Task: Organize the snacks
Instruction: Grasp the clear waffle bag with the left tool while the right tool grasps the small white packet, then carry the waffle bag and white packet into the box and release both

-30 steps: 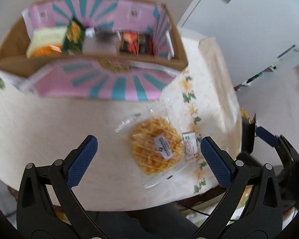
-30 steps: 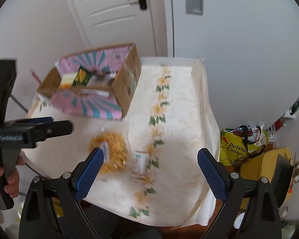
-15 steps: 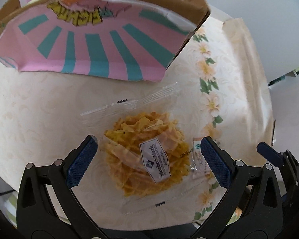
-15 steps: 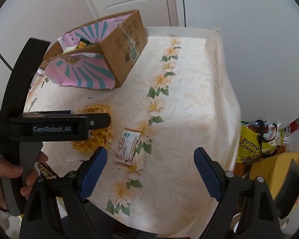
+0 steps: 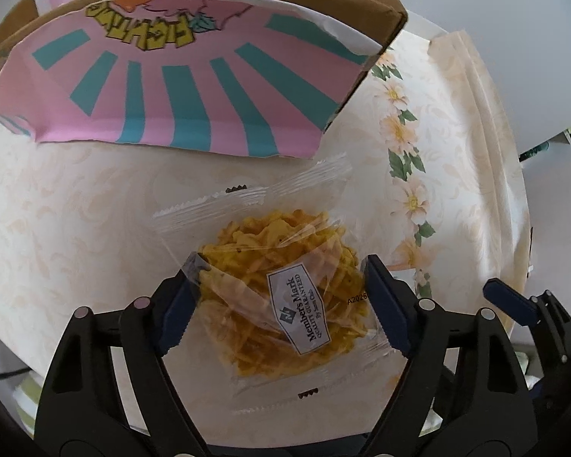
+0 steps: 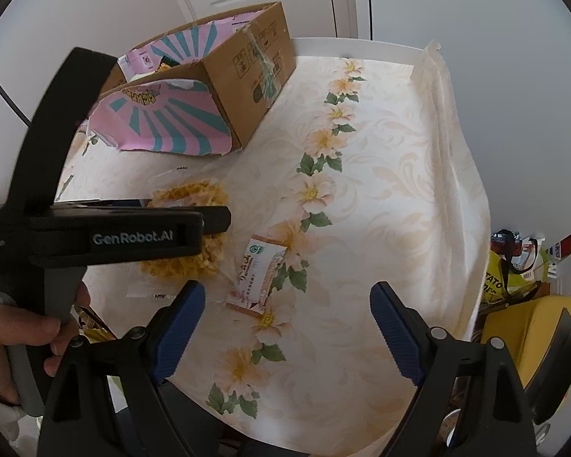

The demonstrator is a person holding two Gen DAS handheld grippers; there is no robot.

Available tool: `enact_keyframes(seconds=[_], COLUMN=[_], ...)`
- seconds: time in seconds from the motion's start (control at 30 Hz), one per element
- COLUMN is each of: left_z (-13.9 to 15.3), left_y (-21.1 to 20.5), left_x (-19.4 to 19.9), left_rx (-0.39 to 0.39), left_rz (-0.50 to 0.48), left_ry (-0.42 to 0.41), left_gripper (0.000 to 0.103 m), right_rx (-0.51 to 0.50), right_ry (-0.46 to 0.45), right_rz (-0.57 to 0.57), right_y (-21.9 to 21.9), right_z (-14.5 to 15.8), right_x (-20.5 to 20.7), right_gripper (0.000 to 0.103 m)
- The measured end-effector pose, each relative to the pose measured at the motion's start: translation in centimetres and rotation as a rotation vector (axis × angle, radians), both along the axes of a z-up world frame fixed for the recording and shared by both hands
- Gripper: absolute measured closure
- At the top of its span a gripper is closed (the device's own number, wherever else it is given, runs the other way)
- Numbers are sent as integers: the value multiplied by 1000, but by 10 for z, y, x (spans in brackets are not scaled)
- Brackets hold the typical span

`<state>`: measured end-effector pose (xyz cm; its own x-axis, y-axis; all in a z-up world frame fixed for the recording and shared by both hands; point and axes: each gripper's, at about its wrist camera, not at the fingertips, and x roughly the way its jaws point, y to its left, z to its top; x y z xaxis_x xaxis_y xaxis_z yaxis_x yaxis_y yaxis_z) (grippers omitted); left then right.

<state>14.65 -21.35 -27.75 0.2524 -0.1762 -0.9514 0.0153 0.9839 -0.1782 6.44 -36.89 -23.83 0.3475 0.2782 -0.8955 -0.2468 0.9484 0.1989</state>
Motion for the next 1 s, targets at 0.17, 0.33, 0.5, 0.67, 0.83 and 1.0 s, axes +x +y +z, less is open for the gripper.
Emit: enact_keyframes(seconds=[0.17, 0.33, 0.5, 0.67, 0.83, 1.0], left_z=[12, 26, 31, 38, 44, 53], left_y=[13, 23, 36, 48, 51, 54], left_x=[-1, -5, -2, -5, -5, -8], left_rx=[-6, 18, 26, 29, 36, 32], left_rz=[-13, -31, -40, -52, -79, -99], left_ry=[-21, -54, -63, -70, -84, -93], left_gripper=[24, 24, 24, 24, 24, 24], right_rx=[-7, -20, -49, -118, -147, -171], right_ry=[10, 18, 16, 9, -1, -22], right_rz=[-16, -37, -49, -60, -94, -119], right_y=[9, 18, 32, 48, 53, 55], right_z=[-5, -8, -12, -18, -22, -22], right_x=[-1, 2, 5, 5, 4, 3], right_gripper=[26, 34, 42, 55, 68, 79])
